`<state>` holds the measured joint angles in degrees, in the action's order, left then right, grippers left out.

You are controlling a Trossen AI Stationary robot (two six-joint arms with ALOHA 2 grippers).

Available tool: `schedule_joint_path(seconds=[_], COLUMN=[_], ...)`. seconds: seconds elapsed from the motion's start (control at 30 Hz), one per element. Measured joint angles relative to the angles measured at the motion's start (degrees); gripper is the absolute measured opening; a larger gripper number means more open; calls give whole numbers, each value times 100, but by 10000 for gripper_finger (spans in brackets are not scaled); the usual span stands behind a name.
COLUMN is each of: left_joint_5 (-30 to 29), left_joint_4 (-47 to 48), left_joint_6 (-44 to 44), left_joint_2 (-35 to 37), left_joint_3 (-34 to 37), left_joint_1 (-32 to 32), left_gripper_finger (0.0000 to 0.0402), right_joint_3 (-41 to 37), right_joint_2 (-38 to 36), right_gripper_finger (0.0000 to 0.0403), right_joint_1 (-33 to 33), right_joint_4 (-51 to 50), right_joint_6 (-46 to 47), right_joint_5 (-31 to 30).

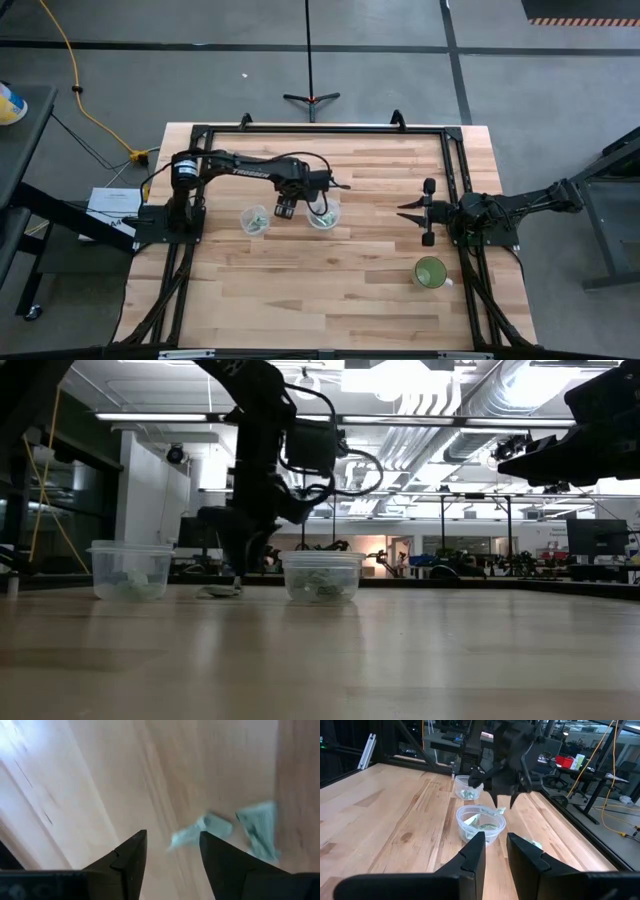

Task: Pick and place Stevia / Truvia into bins
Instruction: Put the white stevia packet into the left transparent container

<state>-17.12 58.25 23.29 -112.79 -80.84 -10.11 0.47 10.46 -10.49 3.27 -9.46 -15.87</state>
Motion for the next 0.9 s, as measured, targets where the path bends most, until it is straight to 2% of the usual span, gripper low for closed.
schedule_joint_path(seconds=[0.17,0.43,0.73,0.9], left_joint_5=[155,195,199,199], left_joint_4=[37,128,138,159], left_joint_6=[92,90,90,176], left_joint_2=[-57,-81,-81,-81], left_joint_3=[-4,4,4,4], left_joint_1=[0,0,-2,-4], left_gripper_finger=[206,164,100,51], right_joint_3=[0,0,0,0], right_joint_2=[4,9,9,9], right_gripper_finger=[71,71,71,71], right_joint_1=[-1,1,0,0], right_joint_4=[0,0,-2,-1], right_joint_6=[1,-2,0,1], right_joint_5=[-5,-5,-4,-3])
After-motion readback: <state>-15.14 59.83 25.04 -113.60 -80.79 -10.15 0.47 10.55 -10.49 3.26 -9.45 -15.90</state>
